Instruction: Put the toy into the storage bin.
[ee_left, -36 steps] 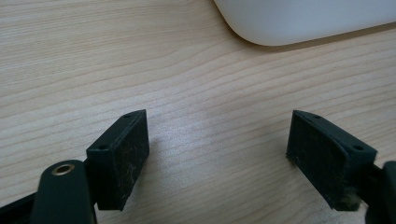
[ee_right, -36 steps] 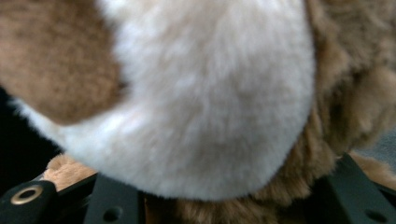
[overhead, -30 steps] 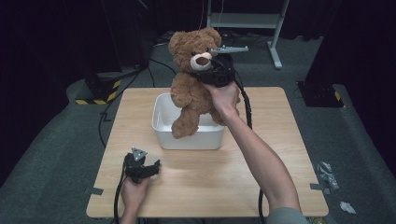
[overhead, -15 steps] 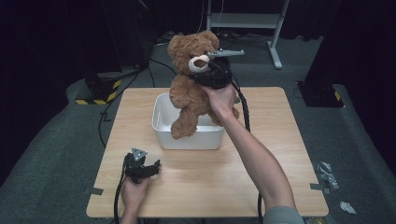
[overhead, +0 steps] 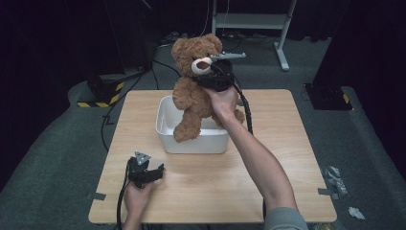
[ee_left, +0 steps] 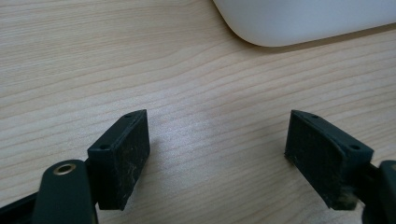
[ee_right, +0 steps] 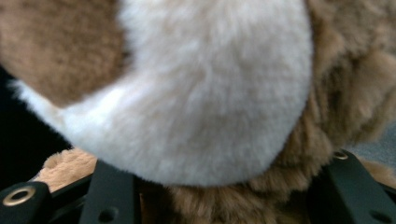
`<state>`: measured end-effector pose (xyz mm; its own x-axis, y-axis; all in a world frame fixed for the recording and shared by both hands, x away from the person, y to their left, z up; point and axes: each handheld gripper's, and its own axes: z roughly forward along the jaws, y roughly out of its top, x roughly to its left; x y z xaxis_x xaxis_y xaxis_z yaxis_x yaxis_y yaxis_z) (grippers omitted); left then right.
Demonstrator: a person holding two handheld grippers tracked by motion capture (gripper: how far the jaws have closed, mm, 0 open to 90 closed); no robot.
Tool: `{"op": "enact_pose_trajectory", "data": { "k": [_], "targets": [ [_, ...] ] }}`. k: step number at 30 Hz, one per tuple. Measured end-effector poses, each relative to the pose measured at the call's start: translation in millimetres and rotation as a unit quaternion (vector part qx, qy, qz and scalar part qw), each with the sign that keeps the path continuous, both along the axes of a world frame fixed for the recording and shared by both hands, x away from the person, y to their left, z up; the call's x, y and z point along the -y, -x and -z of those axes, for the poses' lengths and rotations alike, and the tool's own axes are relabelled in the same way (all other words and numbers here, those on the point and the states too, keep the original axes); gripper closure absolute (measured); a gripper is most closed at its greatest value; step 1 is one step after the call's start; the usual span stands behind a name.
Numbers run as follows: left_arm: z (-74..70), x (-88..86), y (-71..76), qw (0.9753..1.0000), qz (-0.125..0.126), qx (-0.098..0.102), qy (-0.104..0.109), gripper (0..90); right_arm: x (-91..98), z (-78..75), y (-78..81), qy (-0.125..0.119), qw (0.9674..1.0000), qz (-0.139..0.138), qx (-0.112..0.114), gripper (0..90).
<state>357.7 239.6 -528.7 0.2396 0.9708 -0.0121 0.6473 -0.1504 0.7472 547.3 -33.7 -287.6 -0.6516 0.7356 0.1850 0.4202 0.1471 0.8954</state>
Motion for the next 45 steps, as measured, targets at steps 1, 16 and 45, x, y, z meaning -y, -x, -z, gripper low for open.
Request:
{"op": "enact_pose_trajectory", "data": {
  "k": [1, 16, 45],
  "targets": [
    [0.0, 0.0, 0.0, 1.0000, 0.000, 0.000, 0.000, 21.7, 0.1, 1.9, -1.8, -0.002, 1.0000, 0.001, -0.001, 46.7],
    [0.0, 0.2, 0.0, 1.0000, -0.001, 0.001, 0.000, 21.8, 5.6, 25.9, -15.6, 0.000, 0.9990, 0.036, -0.028, 46.3],
    [0.1, 0.3, 0.1, 1.0000, -0.001, 0.001, 0.000, 21.8, 7.7, 42.5, -15.2, 0.061, 0.9962, 0.026, -0.056, 40.3]
  ]
}}
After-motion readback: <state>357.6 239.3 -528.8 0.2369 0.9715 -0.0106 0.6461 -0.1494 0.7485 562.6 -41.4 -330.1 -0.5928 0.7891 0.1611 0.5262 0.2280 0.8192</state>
